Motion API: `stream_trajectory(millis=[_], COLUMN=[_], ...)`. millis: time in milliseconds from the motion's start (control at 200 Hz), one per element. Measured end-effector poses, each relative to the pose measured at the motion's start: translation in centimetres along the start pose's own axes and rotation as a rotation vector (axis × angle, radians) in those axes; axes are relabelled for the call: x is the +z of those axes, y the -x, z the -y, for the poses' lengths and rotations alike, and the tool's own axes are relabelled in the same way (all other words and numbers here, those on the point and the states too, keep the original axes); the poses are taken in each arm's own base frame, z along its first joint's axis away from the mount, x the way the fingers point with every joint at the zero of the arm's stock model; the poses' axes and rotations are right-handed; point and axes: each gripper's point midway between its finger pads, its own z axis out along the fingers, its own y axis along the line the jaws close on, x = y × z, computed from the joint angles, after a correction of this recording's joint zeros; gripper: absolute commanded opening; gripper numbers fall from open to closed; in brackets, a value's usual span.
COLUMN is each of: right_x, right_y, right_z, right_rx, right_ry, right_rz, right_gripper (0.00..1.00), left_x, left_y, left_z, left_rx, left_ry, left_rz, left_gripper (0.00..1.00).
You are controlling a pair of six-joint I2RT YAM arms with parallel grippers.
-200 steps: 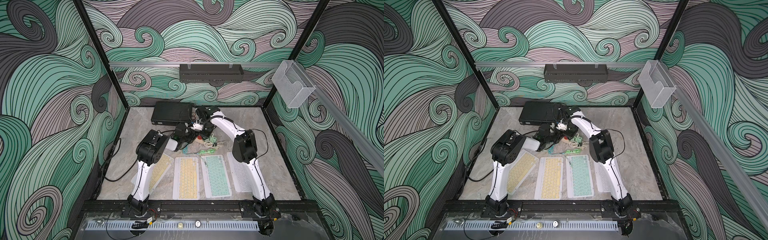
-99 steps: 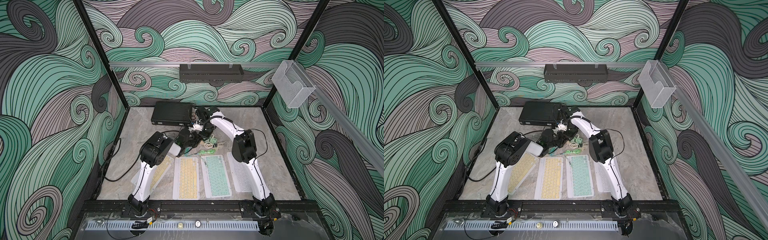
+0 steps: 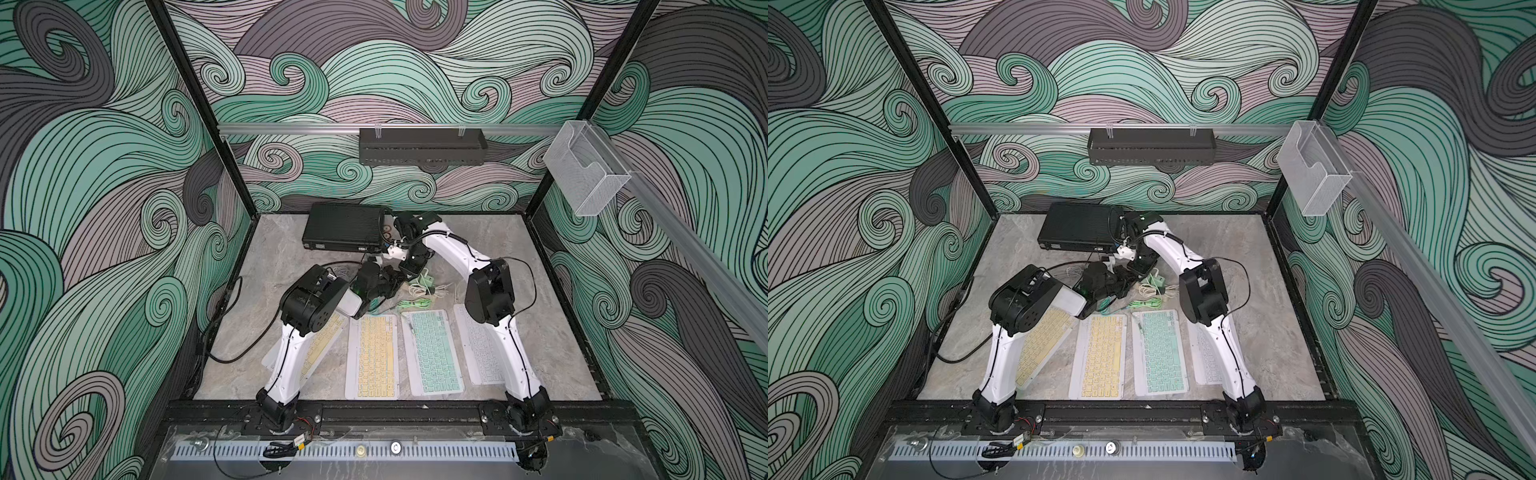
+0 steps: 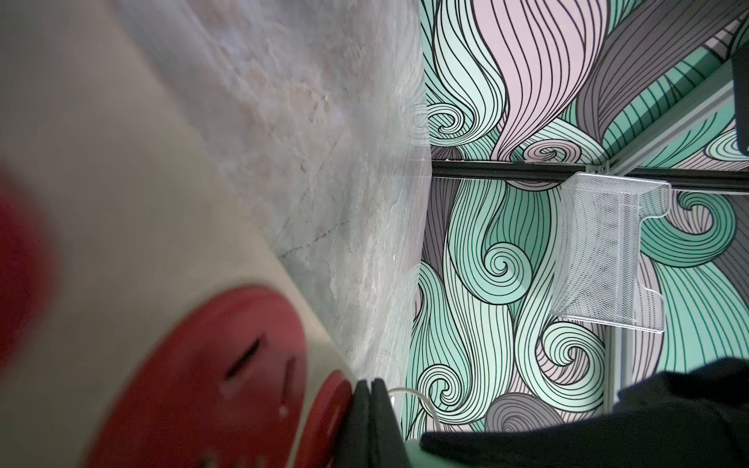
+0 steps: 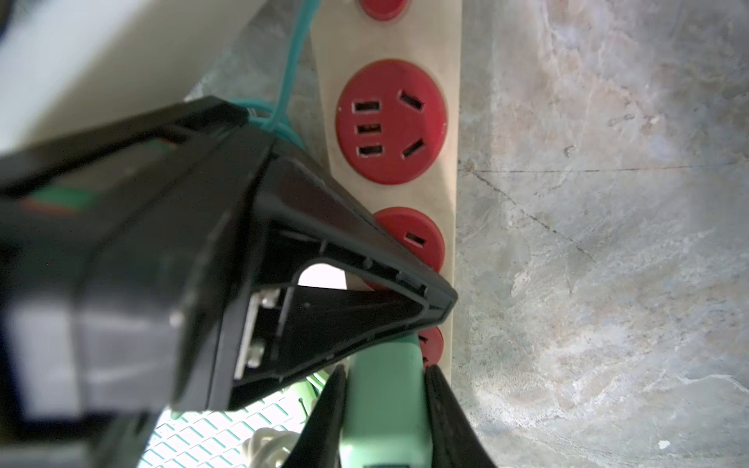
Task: Unplug the wireless keyboard
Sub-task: Remove the plug from the socket.
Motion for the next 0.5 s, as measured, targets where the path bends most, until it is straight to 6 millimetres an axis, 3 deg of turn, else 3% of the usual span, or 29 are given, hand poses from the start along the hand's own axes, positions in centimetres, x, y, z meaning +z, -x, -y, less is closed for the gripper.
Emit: stream_trajectory(millis=[500], right_x=[0.1], right_y=[0.03], right_z=[-0.26], right_rx=[-0.038], right_ry=[-0.075], right_rz=[-0.019], right_gripper=[0.0], left_x=[0.01], left_y=[0.06], left_z=[-0.1], left_rx=[-0.018], left_ry=[-0.004], left_rz=[0.005], left_gripper=[0.0])
